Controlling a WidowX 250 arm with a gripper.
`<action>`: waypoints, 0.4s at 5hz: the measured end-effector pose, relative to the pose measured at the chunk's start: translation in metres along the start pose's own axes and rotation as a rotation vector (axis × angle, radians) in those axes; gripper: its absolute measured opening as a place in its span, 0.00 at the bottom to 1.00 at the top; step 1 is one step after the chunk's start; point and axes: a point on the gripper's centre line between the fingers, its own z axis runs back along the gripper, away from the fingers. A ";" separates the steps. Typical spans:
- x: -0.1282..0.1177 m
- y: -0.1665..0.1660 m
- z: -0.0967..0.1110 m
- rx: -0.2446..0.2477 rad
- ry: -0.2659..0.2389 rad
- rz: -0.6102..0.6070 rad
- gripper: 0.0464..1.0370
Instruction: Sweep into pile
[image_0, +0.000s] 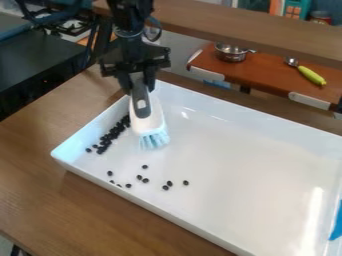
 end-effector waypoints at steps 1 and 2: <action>-0.011 0.011 0.004 0.005 0.009 0.026 0.43; -0.022 0.018 0.007 0.010 0.014 0.032 0.43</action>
